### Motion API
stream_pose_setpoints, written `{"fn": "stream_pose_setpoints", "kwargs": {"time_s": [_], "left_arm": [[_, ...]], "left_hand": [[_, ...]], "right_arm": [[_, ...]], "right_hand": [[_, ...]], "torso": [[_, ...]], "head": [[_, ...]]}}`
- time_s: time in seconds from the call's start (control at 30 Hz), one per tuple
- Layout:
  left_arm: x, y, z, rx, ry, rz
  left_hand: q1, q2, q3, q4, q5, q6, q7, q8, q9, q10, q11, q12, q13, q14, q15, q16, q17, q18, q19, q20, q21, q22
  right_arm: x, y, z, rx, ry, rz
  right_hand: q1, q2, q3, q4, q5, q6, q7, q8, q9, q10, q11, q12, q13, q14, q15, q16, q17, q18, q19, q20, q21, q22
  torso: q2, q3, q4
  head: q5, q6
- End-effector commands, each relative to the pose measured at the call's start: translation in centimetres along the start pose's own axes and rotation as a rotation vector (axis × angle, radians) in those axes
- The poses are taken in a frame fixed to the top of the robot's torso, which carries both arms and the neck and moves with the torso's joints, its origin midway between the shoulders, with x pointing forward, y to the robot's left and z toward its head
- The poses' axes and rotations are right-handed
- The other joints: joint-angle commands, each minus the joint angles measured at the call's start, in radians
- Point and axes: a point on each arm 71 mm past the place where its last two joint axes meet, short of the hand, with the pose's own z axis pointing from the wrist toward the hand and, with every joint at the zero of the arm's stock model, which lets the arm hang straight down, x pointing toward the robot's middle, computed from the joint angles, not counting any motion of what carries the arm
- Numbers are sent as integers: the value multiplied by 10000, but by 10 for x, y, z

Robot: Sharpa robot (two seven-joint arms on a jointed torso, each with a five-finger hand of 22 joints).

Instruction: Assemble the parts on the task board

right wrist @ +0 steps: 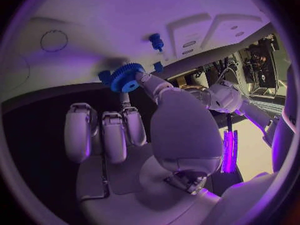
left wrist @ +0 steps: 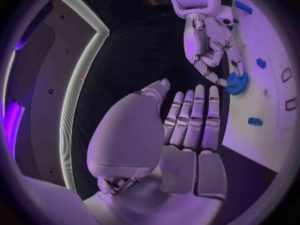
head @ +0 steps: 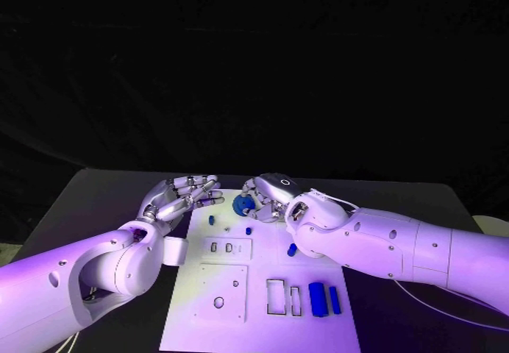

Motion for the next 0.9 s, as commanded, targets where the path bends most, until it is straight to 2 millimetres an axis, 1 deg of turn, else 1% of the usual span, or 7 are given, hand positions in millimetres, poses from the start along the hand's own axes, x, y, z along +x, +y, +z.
{"fn": "stream_pose_setpoints", "kwargs": {"time_s": [0.03, 0.13, 0.5, 0.67, 0.7, 0.77, 0.9], "left_arm": [[3, -1, 1, 84, 154, -98], [3, -1, 1, 83, 159, -100], [3, -1, 0, 72, 154, -96], [3, -2, 1, 71, 158, -96], [3, -2, 1, 70, 156, -95], [3, -2, 1, 70, 154, -93], [2, -2, 0, 67, 147, -88]], "left_hand": [[-44, -71, 59, -12, -16, -52, 298, -64, -9, -41, 31, -65, -6, -8, 56, -51, 17, 138, 49, 0, 5, -16], [-44, -71, 59, -12, -16, -52, 298, -64, -9, -41, 31, -65, -6, -8, 56, -51, 17, 138, 49, 0, 5, -16], [-44, -71, 59, -12, -16, -52, 298, -64, -9, -41, 31, -65, -6, -8, 56, -51, 17, 138, 49, 0, 5, -16], [-44, -71, 59, -12, -16, -52, 298, -64, -9, -41, 31, -65, -6, -8, 56, -51, 17, 138, 49, 0, 5, -16], [-44, -71, 59, -12, -16, -52, 298, -64, -9, -41, 31, -65, -6, -8, 56, -51, 17, 138, 49, 0, 5, -16], [-44, -71, 59, -12, -16, -52, 298, -64, -9, -41, 31, -65, -6, -8, 56, -51, 17, 138, 49, 0, 5, -16], [-54, -81, 74, -17, -17, -47, 296, -68, -12, -35, 31, -73, -4, -23, 60, -68, 19, 136, 44, 3, -2, -25]], "right_arm": [[3, 1, 1, -86, 235, -90], [5, -1, 2, -35, 292, -115], [8, -4, 2, 58, 585, -176], [9, -3, 2, 47, 590, -136], [9, -3, 2, 41, 591, -127], [9, -3, 2, 32, 592, -115], [9, -4, 1, 39, 532, -91]], "right_hand": [[-4, 126, 61, 20, 43, 196, -242, 282, 489, 42, -1, 44, 603, 779, -63, 36, 1302, -200, 89, -9, 51, 198], [-7, 126, 70, 20, 32, 185, -239, 275, 490, 35, 1, 38, 595, 779, -62, 36, 1303, -198, 85, -9, 46, 192], [-107, 66, 94, 51, -80, 97, -201, 221, 502, -34, 33, -24, 523, 767, -38, 22, 1252, -183, 37, 2, -8, 128], [-189, 14, 114, 83, -176, -66, -139, 106, 483, -119, 82, -103, 432, 763, -1, 16, 1236, -173, 2, 26, -49, 87], [-244, -18, 116, 112, -278, -252, -76, -24, 443, -175, 132, -155, 370, 760, 32, 14, 1229, -170, -20, 50, -74, 60], [-295, -54, 107, 138, -410, -395, -19, -136, 411, -213, 183, -188, 331, 761, 74, 16, 1236, -167, -34, 80, -92, 44], [-314, -41, 122, 159, -432, -343, -13, -137, 424, -214, 200, -186, 338, 761, 101, 17, 1237, -165, -37, 104, -96, 46]], "torso": [[-4, 15, -19], [-2, 0, -14], [2, 7, -28], [-3, 2, -10], [-4, 2, -8], [-3, 1, -5], [-1, 1, -8]], "head": [[6, -3], [4, -12], [19, -29], [8, -28], [6, -32], [4, -34], [8, -44]]}}
